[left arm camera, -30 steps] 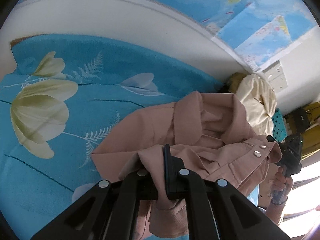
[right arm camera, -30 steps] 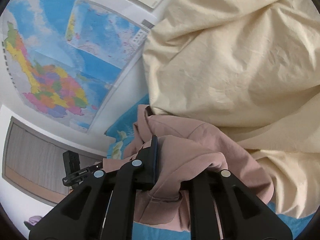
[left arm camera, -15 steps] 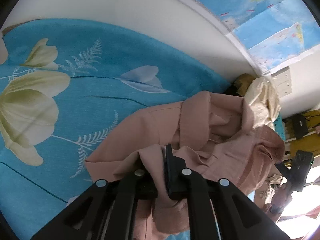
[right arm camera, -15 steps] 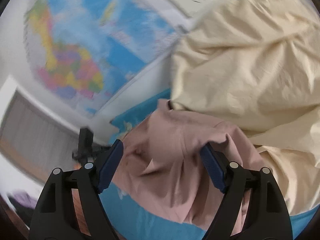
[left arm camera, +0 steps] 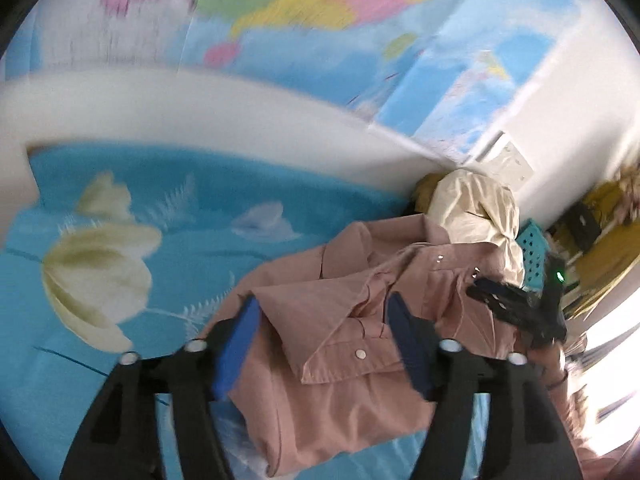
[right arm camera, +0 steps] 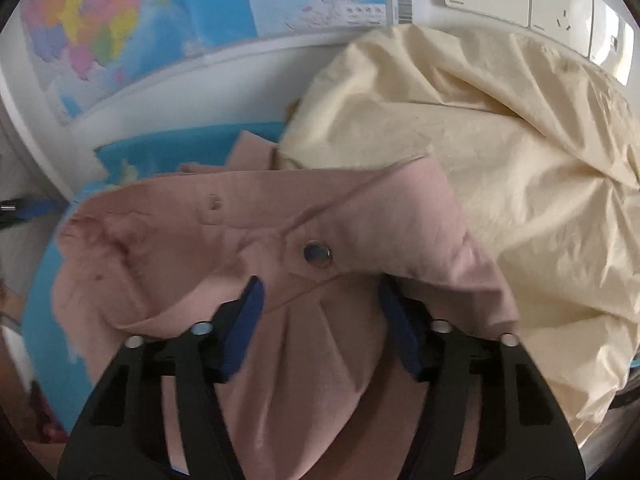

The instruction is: Fold large clothes

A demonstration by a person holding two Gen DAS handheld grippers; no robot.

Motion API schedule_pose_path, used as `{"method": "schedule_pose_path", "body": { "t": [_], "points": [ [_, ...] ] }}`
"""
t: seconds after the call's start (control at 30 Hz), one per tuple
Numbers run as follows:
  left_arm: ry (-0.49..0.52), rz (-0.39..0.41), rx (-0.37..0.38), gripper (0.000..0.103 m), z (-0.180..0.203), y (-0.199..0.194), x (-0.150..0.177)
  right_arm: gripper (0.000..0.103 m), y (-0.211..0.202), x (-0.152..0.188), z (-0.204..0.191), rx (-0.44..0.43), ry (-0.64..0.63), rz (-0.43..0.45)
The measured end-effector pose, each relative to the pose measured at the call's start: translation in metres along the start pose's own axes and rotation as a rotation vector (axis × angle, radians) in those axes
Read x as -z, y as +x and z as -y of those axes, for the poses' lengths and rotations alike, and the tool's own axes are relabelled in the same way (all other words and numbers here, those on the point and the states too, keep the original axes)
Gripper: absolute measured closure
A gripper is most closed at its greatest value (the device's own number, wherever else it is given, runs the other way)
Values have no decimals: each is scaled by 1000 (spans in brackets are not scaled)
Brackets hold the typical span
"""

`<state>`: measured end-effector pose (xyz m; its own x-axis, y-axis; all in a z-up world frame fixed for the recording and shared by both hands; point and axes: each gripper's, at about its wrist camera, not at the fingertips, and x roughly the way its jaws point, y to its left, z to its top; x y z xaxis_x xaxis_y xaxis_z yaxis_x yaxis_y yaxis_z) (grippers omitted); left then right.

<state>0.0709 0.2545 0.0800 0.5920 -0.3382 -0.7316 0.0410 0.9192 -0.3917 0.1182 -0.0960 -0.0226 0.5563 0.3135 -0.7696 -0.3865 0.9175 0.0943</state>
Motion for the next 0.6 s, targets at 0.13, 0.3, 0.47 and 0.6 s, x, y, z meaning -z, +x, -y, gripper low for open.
{"method": "schedule_pose_path", "body": {
  "t": [0.13, 0.3, 0.47, 0.6],
  "points": [
    [137, -44, -114, 27, 23, 17, 13, 85, 10, 1, 1, 55, -26, -3],
    [187, -209, -235, 77, 27, 81, 26, 101, -15, 1, 0, 19, -35, 49],
    [43, -156, -146, 97, 5, 76, -5, 101, -59, -7, 11, -68, 6, 147],
    [-170, -126, -118, 95, -24, 71, -39, 101, -72, -19, 33, -114, 111, 202]
  ]
}}
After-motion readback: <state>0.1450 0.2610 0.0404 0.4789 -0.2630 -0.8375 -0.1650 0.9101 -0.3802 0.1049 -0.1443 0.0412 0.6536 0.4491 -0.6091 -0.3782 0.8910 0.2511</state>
